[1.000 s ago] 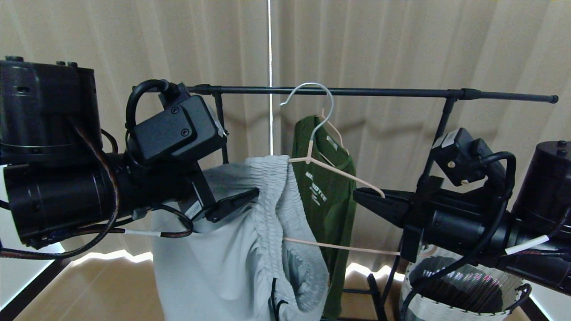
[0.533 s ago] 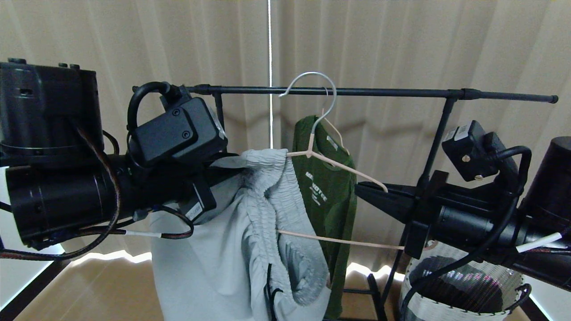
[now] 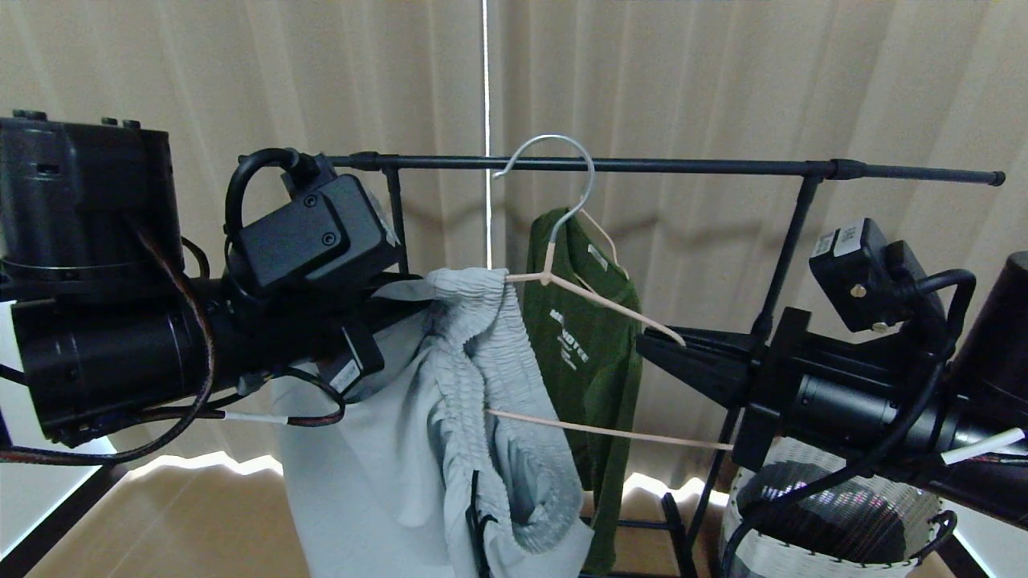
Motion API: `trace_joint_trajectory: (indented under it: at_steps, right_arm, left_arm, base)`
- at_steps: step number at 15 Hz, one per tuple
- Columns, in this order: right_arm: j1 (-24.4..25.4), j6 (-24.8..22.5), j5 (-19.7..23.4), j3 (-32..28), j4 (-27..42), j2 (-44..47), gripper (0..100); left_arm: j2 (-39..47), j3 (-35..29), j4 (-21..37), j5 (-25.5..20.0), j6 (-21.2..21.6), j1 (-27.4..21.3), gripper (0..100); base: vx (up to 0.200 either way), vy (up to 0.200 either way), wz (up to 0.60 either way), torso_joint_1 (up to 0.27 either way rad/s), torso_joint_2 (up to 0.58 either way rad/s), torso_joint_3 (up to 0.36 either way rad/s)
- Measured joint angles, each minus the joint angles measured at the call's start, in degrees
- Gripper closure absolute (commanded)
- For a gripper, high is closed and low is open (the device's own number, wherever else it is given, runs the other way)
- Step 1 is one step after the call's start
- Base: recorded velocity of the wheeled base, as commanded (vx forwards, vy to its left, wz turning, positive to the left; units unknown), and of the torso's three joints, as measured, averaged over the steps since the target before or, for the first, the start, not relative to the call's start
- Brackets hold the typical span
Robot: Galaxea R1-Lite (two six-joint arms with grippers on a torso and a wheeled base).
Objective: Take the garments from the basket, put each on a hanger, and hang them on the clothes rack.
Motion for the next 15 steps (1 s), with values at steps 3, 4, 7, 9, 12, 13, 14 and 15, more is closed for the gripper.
trace_joint_trajectory:
  at_steps: [3,4,7,9,12,13,14,15]
  right_arm:
    - [-0.9,-0.1,-0.7,-0.3,0.0,0.0,0]
    - [-1.8,-0.1,-0.7,-0.4,0.0,0.0,0]
    - [-4.5,-3.0,-0.9,-0.5,0.1,-0.2,0]
    - [-5.7,-4.4,-1.0,0.0,0.2,-0.1,0]
    - [-6.1,-4.5,-1.0,0.2,0.4,0.0,0]
    - [-6.1,-4.5,-1.0,0.4,0.4,0.0,0]
    - [-6.1,-4.6,-1.0,0.9,0.4,0.0,0]
    - [-6.1,-4.5,-1.0,1.8,0.3,0.0,0]
  left_arm:
    - [0.0,2.8,-3.9,0.9,-1.7,2.4,100]
    - [0.0,3.8,-4.7,2.0,-2.7,3.3,100]
    - [0.0,5.2,-5.6,8.6,-6.7,4.9,100]
    - [0.0,5.4,-5.7,13.9,-8.4,5.4,100]
    - [0.1,5.4,-6.2,18.5,-11.8,5.7,100]
    - [0.1,5.3,-7.2,19.4,-12.9,5.7,100]
    - [0.2,5.3,-8.4,19.7,-14.8,5.7,100]
    - [0.2,5.3,-9.4,19.9,-16.1,5.7,100]
  base:
    - [0.0,0.0,0.0,0.0,0.0,0.0]
    - [0.0,0.0,0.0,0.0,0.0,0.0]
    - [0.0,0.0,0.0,0.0,0.0,0.0]
    - [0.0,0.0,0.0,0.0,0.0,0.0]
    - [0.0,0.0,0.0,0.0,0.0,0.0]
    - [0.0,0.0,0.0,0.0,0.0,0.0]
    - [0.0,0.0,0.0,0.0,0.0,0.0]
    - [0.0,0.0,0.0,0.0,0.0,0.0]
